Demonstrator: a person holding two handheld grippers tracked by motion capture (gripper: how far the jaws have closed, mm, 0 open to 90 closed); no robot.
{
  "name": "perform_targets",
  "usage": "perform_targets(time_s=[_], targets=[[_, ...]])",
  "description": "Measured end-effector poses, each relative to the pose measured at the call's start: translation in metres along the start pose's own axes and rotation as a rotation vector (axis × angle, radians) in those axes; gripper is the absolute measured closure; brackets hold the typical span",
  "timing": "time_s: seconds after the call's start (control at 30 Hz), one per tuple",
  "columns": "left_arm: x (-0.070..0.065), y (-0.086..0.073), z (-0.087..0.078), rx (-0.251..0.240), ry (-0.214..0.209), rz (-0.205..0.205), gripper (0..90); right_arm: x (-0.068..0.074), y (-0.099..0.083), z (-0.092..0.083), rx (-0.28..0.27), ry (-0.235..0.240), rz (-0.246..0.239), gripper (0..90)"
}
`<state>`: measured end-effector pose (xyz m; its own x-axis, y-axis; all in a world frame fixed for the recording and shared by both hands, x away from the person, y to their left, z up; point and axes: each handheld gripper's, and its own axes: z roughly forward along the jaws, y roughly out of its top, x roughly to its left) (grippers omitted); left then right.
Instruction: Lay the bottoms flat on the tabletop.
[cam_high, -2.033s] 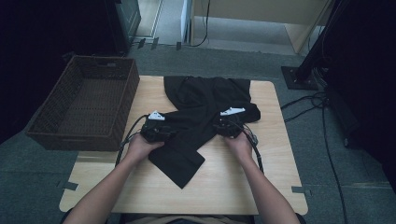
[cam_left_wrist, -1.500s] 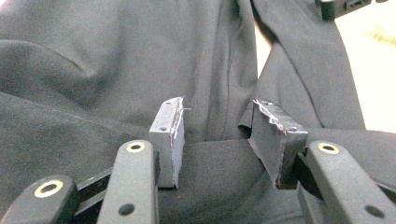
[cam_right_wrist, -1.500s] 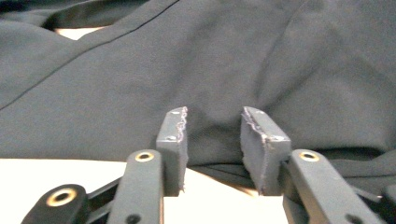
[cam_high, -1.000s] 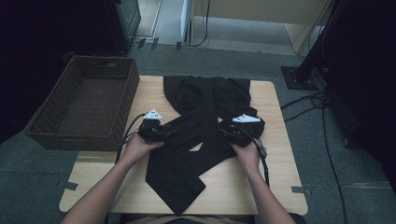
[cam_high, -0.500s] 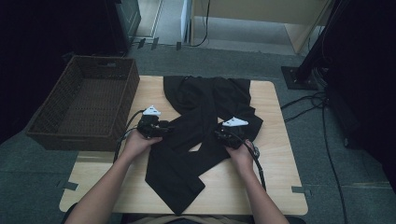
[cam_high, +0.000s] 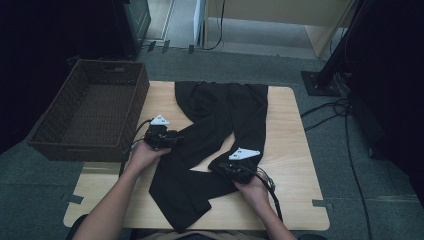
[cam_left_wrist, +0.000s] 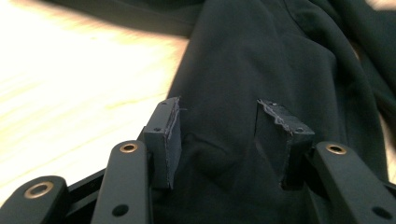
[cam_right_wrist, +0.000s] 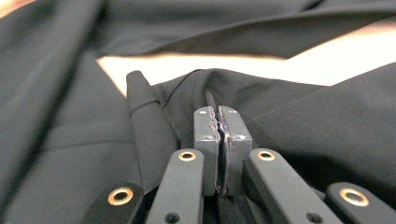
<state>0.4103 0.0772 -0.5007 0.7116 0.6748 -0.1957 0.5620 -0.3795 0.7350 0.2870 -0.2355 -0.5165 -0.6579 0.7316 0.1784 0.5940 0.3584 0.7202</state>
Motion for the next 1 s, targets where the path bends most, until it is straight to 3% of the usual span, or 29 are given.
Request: perform_targets(time_s=[0.07,0.13,0.23,0.43,0.57,0.8,1.0], targets=[[0.002,-0.001,0.000,-0.009,-0.002,-0.008,51.0,0.009,-0.003,-0.003,0.017,0.022,-0.015,84.5],[0.002,-0.002,0.001,0.002,-0.002,-0.006,52.9,0.014,-0.004,-0.005,0.028,0.030,-0.038,76.2],[0.000,-0.003,0.004,0.012,0.005,0.007,59.0,0.012,-0.001,-0.007,0.011,0.007,-0.036,63.8],[-0.001,-0.007,0.009,0.050,0.007,0.039,69.7,-0.004,0.009,-0.013,-0.069,-0.084,-0.023,54.0],[-0.003,-0.008,0.010,0.050,-0.005,0.066,87.5,-0.016,0.014,-0.010,-0.059,-0.151,-0.030,52.6],[-0.010,-0.013,0.004,0.065,-0.025,0.045,90.0,-0.032,0.015,0.002,-0.014,-0.186,0.000,52.6],[-0.020,-0.022,-0.008,0.074,-0.032,0.037,90.0,-0.039,0.015,0.008,-0.047,-0.208,-0.006,53.7]])
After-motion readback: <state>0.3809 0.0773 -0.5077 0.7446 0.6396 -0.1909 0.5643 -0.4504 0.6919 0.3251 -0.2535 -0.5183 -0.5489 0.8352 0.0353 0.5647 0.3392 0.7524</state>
